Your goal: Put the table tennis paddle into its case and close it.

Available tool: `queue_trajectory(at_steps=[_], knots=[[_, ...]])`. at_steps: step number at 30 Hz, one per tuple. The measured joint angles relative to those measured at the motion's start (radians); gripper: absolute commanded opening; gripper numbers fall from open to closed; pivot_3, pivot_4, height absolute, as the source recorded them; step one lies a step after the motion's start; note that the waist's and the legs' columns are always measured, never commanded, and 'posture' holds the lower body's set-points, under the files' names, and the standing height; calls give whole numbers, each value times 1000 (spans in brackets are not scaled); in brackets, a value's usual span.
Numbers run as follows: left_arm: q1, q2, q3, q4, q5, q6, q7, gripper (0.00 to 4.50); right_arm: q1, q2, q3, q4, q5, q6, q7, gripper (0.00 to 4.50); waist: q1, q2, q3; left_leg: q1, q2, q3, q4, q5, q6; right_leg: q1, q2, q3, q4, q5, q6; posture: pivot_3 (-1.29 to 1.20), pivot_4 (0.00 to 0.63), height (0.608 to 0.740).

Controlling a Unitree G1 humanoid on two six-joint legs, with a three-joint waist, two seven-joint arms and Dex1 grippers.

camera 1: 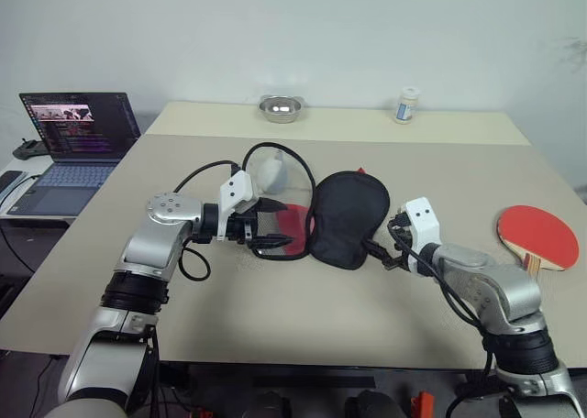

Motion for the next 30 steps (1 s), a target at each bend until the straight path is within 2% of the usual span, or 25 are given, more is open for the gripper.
queue_trajectory(at_steps=[9, 13, 16, 27, 28, 30], knots=[[-1, -5, -4, -19, -5, 0, 6, 3899, -74, 116, 37, 153, -81, -70, -14, 4500, -12, 0, 0, 1, 2, 0, 0, 0, 0, 0, 3, 1, 1, 0, 0, 0, 150, 740], [-2, -5, -4, -19, -4, -3, 7, 3899, -95, 135, 52, 194, -109, -103, -4, 4500, -21, 0, 0, 1, 2, 0, 0, 0, 0, 0, 2, 1, 1, 0, 0, 0, 150, 740], [-2, -6, -5, -19, -4, -5, 8, 3936, -106, 145, 62, 221, -130, -126, 4, 3937, -26, 0, 0, 2, 2, 0, 0, 0, 0, 0, 2, 1, 2, 0, 0, 0, 150, 740], [-2, -14, -13, -19, 0, -11, 14, 3936, -128, 205, 10, 278, -152, -140, -1, 271, -31, 0, 0, 2, 3, 1, 0, 0, 0, -1, 3, 2, 2, 0, 0, 0, 150, 740], [-2, -14, -13, -19, 1, -13, 14, 3936, -129, 220, -6, 278, -149, -135, -7, 14, -30, 0, 0, 2, 3, 1, 0, 0, 0, -1, 3, 1, 2, 0, 0, 0, 150, 740], [-2, -15, -13, -18, 3, -16, 14, 3936, -132, 238, -28, 280, -140, -129, -21, 14, -29, 0, 0, 1, 3, 1, 0, 0, 0, 0, 3, 1, 2, 0, 0, 0, 150, 740]])
